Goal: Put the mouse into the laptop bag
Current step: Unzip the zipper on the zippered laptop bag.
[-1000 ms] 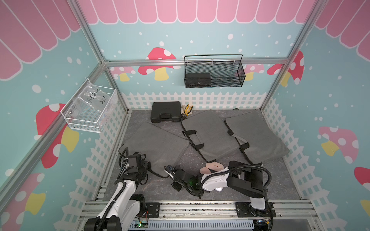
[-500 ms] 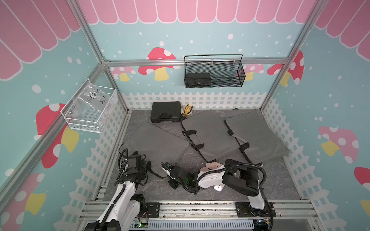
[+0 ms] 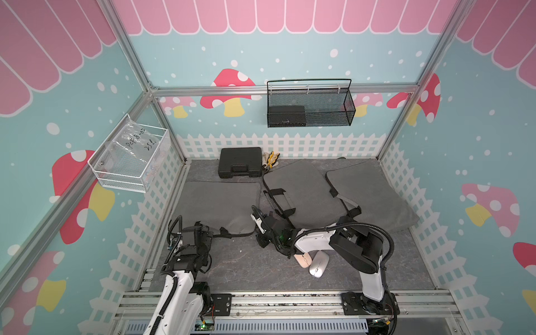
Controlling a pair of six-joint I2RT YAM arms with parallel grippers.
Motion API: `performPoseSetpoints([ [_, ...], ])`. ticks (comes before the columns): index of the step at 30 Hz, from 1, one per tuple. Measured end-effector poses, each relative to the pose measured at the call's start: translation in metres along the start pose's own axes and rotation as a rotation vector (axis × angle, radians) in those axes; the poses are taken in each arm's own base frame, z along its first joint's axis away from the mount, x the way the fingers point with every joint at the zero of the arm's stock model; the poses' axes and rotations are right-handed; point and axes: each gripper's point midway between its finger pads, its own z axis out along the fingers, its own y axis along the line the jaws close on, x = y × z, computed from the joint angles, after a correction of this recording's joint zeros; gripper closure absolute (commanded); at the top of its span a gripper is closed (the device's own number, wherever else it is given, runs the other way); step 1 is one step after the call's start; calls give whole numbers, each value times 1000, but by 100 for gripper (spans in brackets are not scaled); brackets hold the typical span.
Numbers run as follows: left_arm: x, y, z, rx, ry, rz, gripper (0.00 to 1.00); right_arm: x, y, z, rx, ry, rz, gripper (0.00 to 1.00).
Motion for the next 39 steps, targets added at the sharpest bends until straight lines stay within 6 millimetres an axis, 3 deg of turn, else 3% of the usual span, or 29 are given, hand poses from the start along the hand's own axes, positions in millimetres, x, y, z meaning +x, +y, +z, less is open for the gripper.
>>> performPoseSetpoints([
  [8, 15, -3, 2, -13, 75, 19, 1, -11, -38, 1, 59, -15, 45, 100],
  [17, 38, -6, 20, -6, 137, 9, 2, -11, -41, 1, 65, -11, 41, 100],
  [24, 39, -11, 36, 9, 135, -41, 56, -1, -41, -6, 63, 4, 16, 100],
  [27, 40, -6, 40, -3, 132, -48, 72, 2, -37, -15, 57, 5, -5, 100],
  [39, 45, 1, 43, -15, 133, -52, 93, 13, 6, -25, -18, 15, -78, 100],
])
